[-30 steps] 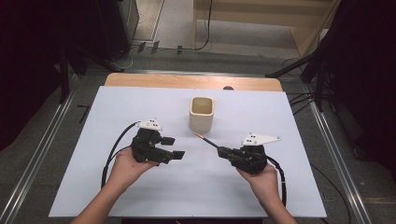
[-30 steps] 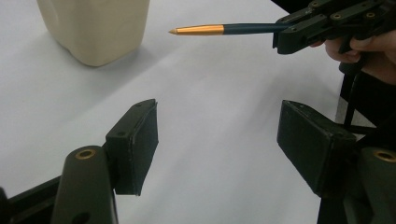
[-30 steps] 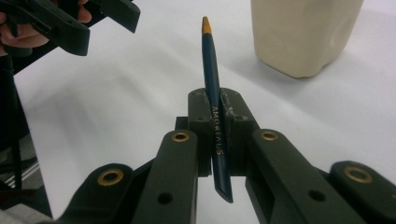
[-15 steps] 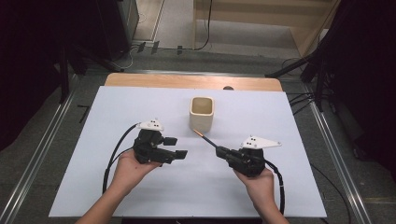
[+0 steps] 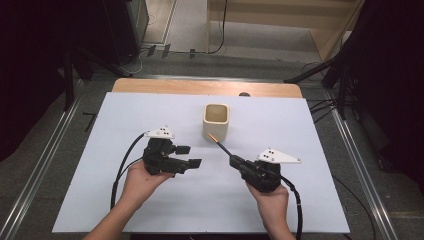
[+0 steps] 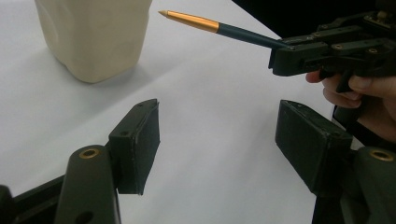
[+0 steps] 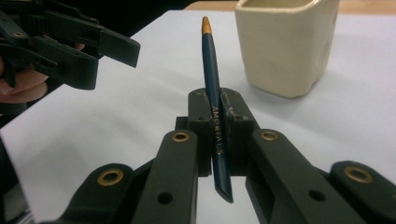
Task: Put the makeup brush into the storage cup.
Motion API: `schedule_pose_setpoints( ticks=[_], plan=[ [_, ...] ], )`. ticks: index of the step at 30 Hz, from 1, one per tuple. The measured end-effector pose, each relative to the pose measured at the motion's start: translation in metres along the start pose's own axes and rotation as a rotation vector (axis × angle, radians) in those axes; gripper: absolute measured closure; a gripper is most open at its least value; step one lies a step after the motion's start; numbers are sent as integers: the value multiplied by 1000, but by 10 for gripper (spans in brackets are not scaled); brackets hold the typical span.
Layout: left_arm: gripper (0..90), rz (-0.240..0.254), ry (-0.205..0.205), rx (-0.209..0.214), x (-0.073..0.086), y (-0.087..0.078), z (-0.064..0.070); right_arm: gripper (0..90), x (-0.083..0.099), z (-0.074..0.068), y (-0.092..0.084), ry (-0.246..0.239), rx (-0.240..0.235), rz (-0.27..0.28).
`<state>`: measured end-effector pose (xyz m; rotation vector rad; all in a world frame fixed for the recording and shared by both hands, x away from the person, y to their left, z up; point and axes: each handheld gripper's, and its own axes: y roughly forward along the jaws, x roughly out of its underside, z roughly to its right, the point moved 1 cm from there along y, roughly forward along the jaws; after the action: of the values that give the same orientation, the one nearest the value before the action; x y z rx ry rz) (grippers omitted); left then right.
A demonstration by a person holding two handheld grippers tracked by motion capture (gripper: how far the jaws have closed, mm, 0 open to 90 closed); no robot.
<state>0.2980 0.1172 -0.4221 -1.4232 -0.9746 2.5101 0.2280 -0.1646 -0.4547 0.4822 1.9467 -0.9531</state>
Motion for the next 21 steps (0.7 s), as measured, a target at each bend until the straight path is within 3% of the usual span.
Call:
schedule_pose_setpoints(
  ticks=[8,15,21],
  plan=[
    [314,2,-2,2,0,1,0,848,4,-11,2,-29,53,33],
    [315,2,-1,1,0,4,1,847,18,-18,4,-21,75,78],
    [315,3,-7,3,-1,5,2,847,24,-20,6,19,70,111]
  ],
)
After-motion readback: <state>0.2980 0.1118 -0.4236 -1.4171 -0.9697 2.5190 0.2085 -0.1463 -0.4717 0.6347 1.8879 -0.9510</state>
